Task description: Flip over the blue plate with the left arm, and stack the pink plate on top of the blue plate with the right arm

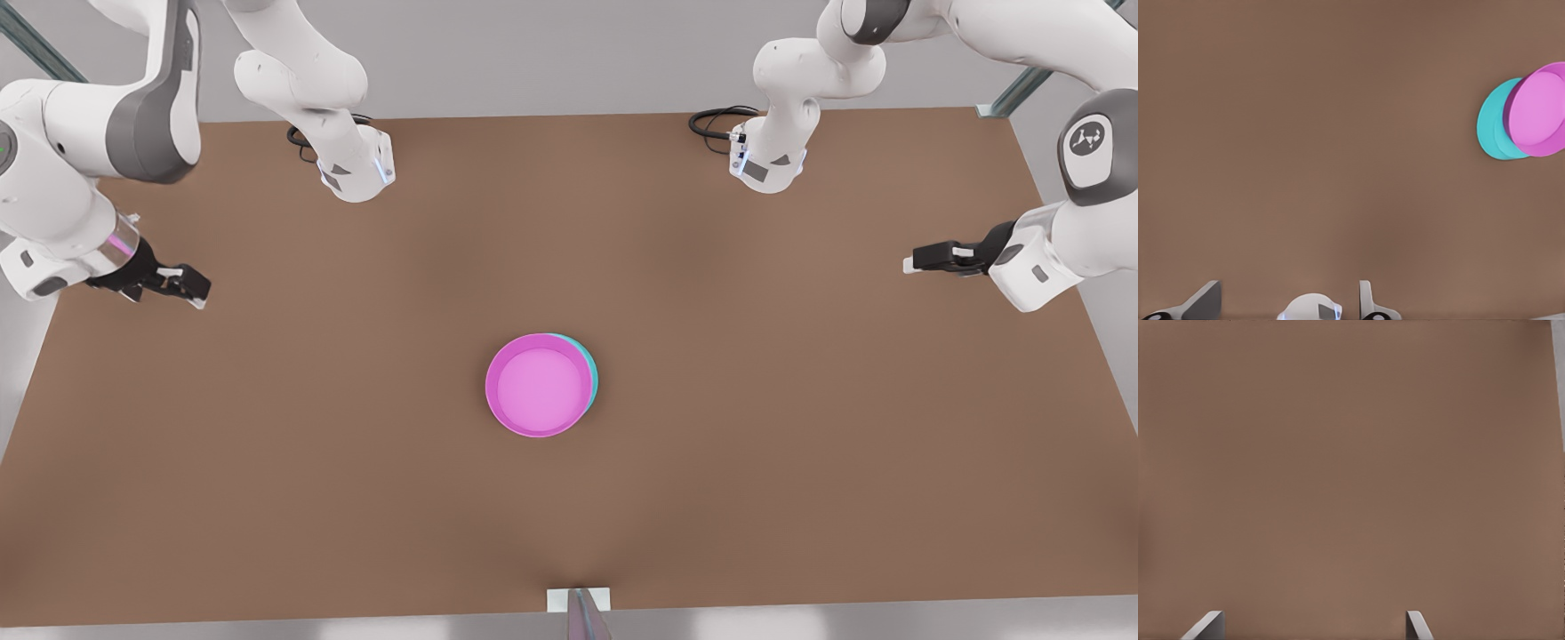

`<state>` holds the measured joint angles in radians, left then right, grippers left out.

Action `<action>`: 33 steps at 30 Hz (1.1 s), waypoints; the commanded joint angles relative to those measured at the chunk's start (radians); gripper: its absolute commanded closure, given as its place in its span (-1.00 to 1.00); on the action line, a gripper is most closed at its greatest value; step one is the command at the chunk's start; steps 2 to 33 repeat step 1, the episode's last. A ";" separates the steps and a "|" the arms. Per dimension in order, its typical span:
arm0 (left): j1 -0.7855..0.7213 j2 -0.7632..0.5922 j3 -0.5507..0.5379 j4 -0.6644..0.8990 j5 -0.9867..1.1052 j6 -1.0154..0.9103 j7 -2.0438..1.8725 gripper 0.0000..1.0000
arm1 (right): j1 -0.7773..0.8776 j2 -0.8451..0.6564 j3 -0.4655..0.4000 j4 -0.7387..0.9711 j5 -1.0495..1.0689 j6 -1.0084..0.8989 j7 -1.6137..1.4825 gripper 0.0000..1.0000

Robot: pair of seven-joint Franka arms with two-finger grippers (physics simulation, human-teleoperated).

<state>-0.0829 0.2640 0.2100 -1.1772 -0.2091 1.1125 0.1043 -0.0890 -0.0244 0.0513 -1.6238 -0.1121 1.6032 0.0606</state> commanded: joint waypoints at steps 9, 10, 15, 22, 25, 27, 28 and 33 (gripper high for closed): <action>0.000 0.000 0.000 0.001 -0.001 0.001 0.032 -1.00 | 0.015 -0.002 0.001 0.002 -0.001 0.001 -0.202 -1.00; 0.000 0.000 0.000 0.001 -0.001 0.001 0.032 -1.00 | 0.015 -0.002 0.001 0.002 -0.001 0.001 -0.202 -1.00; 0.000 0.000 0.000 0.001 -0.001 0.001 0.032 -1.00 | 0.015 -0.002 0.001 0.002 -0.001 0.001 -0.202 -1.00; 0.000 0.000 0.000 0.001 -0.001 0.001 0.032 -1.00 | 0.015 -0.002 0.001 0.002 -0.001 0.001 -0.202 -1.00; 0.000 0.000 0.000 0.001 -0.001 0.001 0.032 -1.00 | 0.015 -0.002 0.001 0.002 -0.001 0.001 -0.202 -1.00; 0.000 0.000 0.000 0.001 -0.001 0.001 0.032 -1.00 | 0.015 -0.002 0.001 0.002 -0.001 0.001 -0.202 -1.00; 0.000 0.000 0.000 0.001 -0.001 0.001 0.032 -1.00 | 0.015 -0.002 0.001 0.002 -0.001 0.001 -0.202 -1.00; 0.000 0.000 0.000 0.001 -0.001 0.001 0.032 -1.00 | 0.015 -0.002 0.001 0.002 -0.001 0.001 -0.202 -1.00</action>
